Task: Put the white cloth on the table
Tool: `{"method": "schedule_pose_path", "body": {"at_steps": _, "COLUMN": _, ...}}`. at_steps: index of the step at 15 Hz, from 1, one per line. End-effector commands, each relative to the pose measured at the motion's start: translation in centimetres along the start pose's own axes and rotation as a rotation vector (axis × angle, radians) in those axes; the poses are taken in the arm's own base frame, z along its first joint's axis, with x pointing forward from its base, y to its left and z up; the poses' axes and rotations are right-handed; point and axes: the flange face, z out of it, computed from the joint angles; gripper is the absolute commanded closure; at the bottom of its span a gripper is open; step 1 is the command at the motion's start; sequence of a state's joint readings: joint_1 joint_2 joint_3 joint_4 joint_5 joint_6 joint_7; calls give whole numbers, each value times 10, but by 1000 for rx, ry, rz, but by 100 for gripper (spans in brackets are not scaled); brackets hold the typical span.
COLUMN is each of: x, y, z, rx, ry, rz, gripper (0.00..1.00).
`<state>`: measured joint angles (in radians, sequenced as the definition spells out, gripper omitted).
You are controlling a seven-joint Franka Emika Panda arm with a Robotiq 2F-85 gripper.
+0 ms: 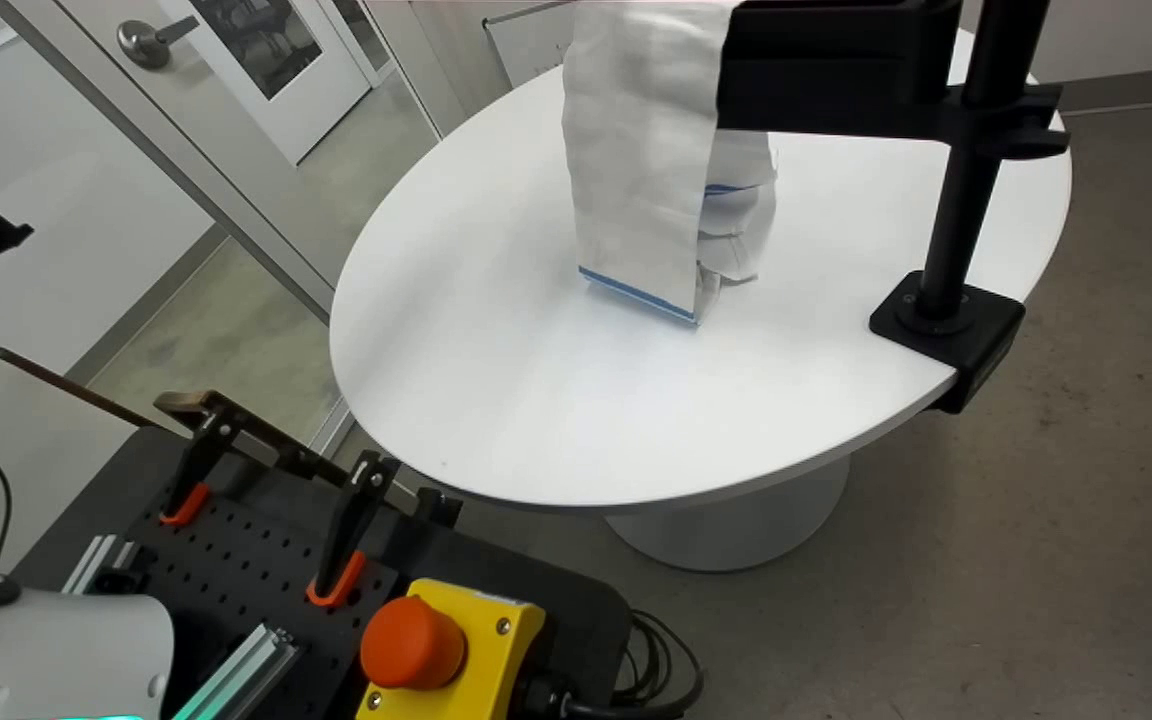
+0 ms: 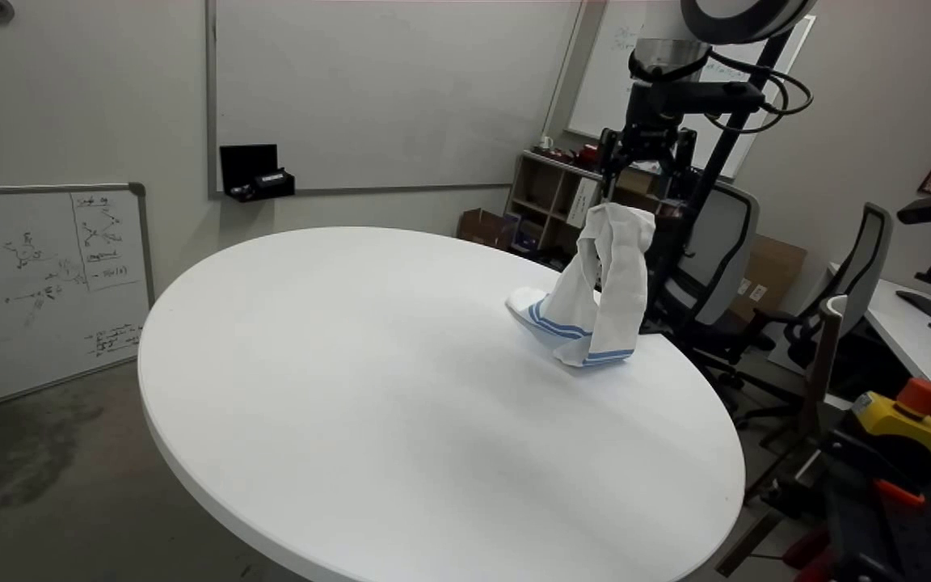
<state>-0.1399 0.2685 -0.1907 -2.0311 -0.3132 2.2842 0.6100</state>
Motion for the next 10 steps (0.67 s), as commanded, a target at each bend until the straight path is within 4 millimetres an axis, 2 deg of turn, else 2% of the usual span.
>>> {"method": "schedule_pose_path", "body": {"at_steps": 1, "x": 4, "y": -7, "z": 2, "rx": -4, "ry": 22, "rz": -7, "gripper": 0}}
{"method": "schedule_pose_path", "body": {"at_steps": 7, "x": 2, "y": -8, "z": 16, "rx": -25, "ry": 9, "rz": -17, "gripper": 0}}
{"method": "schedule_pose_path", "body": {"at_steps": 8, "x": 2, "y": -9, "z": 17, "rx": -26, "ry": 8, "rz": -17, "gripper": 25}}
{"method": "schedule_pose_path", "body": {"at_steps": 9, "x": 1, "y": -9, "z": 18, "rx": -27, "ry": 7, "rz": -19, "gripper": 26}}
{"method": "schedule_pose_path", "body": {"at_steps": 10, "x": 1, "y": -10, "z": 19, "rx": -27, "ry": 6, "rz": -20, "gripper": 34}}
